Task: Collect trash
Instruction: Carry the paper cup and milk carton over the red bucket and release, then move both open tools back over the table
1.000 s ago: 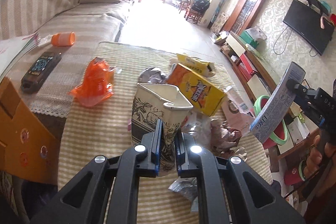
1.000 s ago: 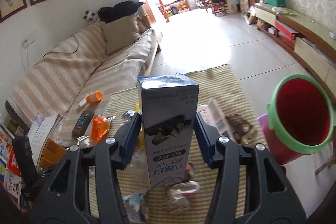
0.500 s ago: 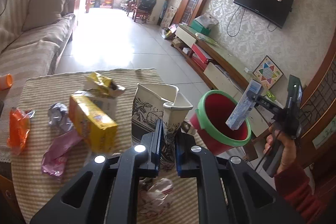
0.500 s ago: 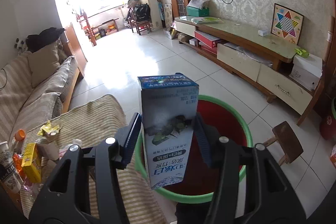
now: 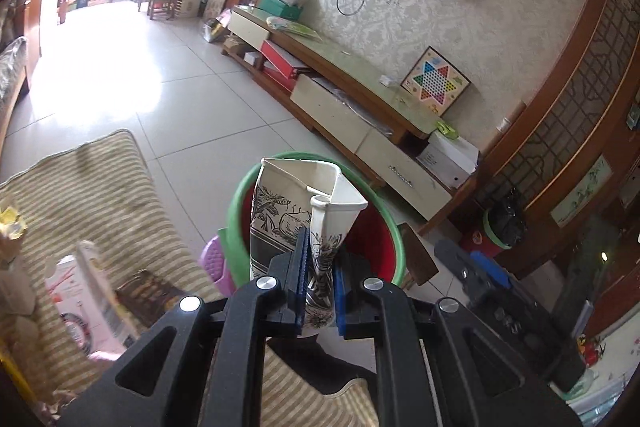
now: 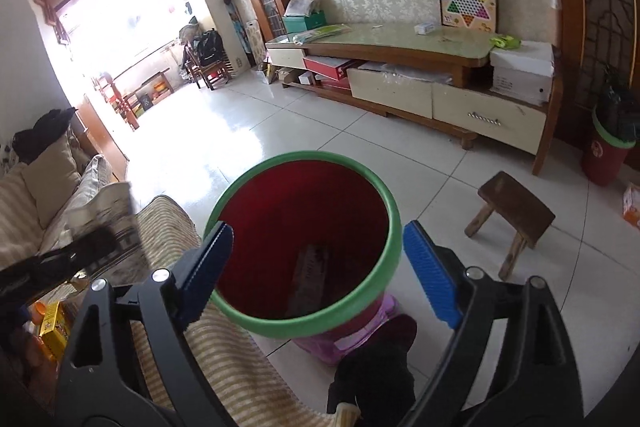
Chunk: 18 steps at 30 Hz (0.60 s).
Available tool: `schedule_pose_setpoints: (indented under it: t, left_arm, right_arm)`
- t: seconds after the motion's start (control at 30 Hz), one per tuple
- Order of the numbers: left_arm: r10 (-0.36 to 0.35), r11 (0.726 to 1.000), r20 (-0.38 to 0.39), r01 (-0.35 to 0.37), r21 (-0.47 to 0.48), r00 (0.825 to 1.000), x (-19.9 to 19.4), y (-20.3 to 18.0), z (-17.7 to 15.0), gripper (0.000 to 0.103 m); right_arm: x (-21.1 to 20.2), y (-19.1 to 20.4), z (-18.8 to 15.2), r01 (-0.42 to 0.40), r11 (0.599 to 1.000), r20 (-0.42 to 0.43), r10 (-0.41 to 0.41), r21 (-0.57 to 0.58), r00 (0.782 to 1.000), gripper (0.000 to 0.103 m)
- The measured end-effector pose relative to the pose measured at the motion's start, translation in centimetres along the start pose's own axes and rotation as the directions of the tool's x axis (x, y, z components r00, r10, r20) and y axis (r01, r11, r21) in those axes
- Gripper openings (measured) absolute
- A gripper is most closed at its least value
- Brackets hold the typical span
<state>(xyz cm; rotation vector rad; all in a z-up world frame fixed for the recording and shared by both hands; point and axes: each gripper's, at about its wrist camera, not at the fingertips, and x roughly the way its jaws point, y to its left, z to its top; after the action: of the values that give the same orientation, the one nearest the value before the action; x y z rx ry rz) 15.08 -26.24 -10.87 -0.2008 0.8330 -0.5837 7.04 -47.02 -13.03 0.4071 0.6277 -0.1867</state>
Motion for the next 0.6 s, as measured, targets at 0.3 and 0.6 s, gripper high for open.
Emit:
schedule_pose_setpoints:
  t: [0.3,0.6]
  left_arm:
    - [0.000,0.998,-0.048,0.003,0.062,0.999,6.1,-2.7,1.2,0.008]
    - [0.025,0.998,-0.058,-0.021,0.064,0.998,6.7,-3.6,2.6,0.063]
  right_arm:
    - [-1.9,-2.1,-2.0,0.039,0.999,-0.039,-0.038,0.027,0.999,0.086]
    - [-2.4,-2.2,-1.9,0.051,0.998,-0.031,-0.050,0.030,0.998,0.086]
